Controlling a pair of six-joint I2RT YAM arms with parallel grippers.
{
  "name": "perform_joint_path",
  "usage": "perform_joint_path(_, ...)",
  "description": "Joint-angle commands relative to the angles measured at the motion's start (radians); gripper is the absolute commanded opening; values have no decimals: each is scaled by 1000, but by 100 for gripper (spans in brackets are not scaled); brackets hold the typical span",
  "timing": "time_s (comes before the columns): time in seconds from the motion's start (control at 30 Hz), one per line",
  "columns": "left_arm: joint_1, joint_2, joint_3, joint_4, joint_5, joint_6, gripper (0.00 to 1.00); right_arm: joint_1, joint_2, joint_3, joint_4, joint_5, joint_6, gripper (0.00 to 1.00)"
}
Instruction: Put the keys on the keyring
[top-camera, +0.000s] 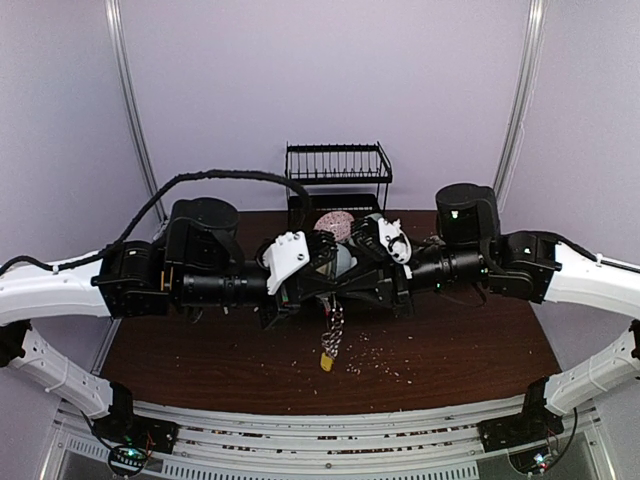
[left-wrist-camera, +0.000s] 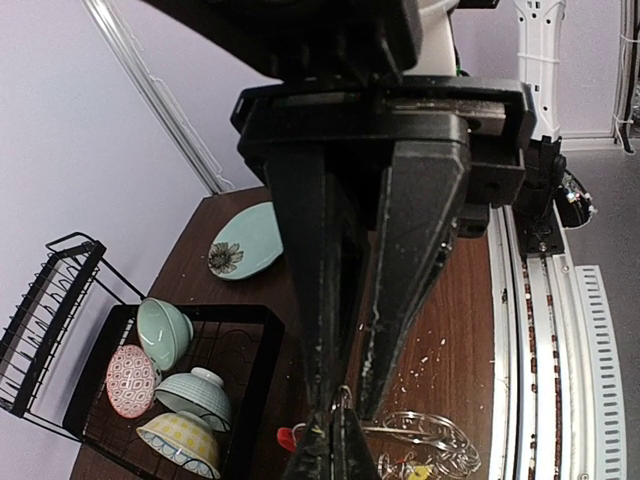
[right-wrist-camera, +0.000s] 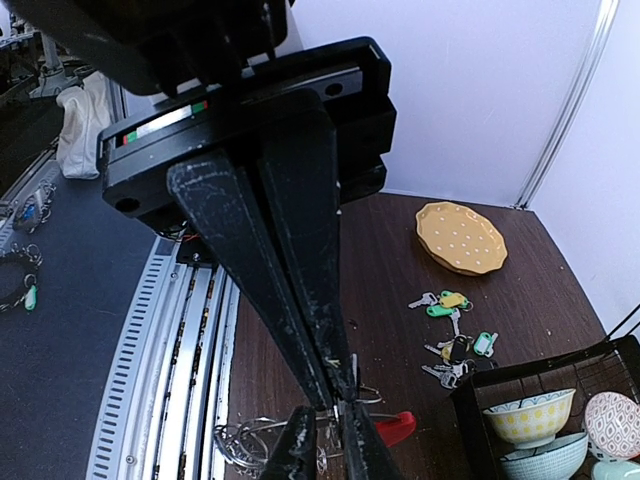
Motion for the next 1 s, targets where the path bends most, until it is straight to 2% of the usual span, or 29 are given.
perform_joint_path(0.0,3,2,27,41,27,11,0,-5,-4,30,-6,-6,-3,12)
perform_joint_path(0.17,3,3,24,42,34,15,0,-5,1,32,-2,-14,-1,0)
perform_joint_path(0.33,4,-21,4,82,68,9,0,-5,2,27,7,-10,10,0)
perform_joint_path(0.43,4,-45,-30,140,70,-16,0,-7,-15,-6,90,-25,57,0)
perform_joint_path(0.53,4,-78,-75,196,49,-37,22,-14,-43,-76,248,-46,145,0)
perform_joint_path(0.57,5,-91,-94,217,43,-43,26,-16,-52,-99,300,-50,174,0)
perform_joint_path(0.63,7,-122,-145,268,27,-44,28,-17,-65,-144,406,-58,247,0)
perform_joint_path(0.7,12,-152,-202,321,18,-44,34,-18,-71,-179,502,-82,301,0)
perform_joint_path(0.8,17,-172,-250,362,20,-34,42,-17,-64,-194,566,-114,349,0)
perform_joint_path(0.97,24,-143,-246,358,-97,-22,41,-18,-59,-205,618,-142,381,0)
